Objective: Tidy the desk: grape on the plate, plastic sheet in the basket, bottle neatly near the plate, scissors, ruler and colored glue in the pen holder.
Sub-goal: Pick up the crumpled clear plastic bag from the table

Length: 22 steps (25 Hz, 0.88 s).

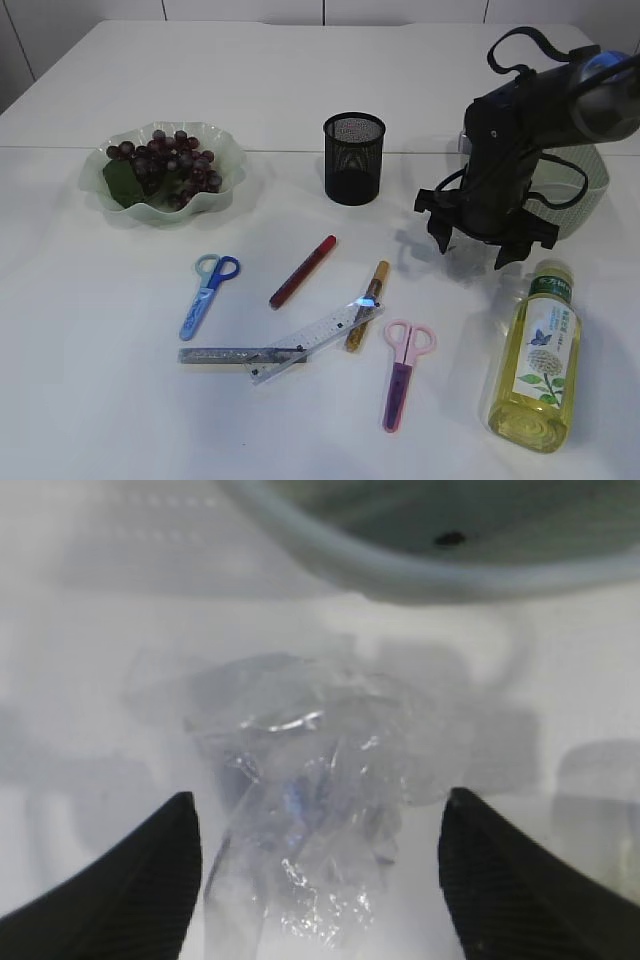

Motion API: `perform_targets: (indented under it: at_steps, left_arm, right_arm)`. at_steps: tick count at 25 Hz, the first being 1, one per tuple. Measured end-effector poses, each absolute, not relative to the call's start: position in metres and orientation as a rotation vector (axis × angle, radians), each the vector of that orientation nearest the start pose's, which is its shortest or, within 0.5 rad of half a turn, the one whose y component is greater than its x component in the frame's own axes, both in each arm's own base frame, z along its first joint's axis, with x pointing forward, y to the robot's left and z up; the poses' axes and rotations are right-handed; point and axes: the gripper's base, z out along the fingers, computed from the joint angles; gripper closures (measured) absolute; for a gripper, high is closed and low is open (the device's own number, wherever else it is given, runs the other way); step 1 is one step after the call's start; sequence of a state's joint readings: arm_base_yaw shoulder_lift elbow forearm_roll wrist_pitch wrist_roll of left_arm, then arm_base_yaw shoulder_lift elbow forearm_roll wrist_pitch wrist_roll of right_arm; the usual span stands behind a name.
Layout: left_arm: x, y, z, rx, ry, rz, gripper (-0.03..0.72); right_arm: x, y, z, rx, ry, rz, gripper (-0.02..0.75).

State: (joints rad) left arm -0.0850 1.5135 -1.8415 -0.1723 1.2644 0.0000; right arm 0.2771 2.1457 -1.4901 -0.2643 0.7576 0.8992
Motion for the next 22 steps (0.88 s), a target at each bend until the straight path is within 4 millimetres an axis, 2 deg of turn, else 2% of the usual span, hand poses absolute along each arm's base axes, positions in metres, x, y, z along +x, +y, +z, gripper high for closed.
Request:
perform_targets:
  at_steps: [10,12,18,22]
  left_arm:
    - [0.3001,-0.0405,0.4612,0.115,2.414,-0.261,0.284]
    - [0.3001,-0.0405,0.4612,0.115,2.414,-0.261,0.284]
    - [0.3001,-0.0405,0.4612,0.115,2.414,-0.261,0.284]
    - [0.3001,-0.0405,0.4612,0.115,2.414,-0.261,0.284]
  right_arm:
    - [0.4208,0.1026,0.1298,0.632,2.766,-0.061,0.174]
    - [0.4208,0.1026,0.1298,0.632,2.766,-0.061,0.224]
    - [0.4208,0.1026,0.1298,0.632,2.766,-0.061,0.482]
    - [0.4208,0.1026,0.1298,0.632,2.766,-0.061,0.549]
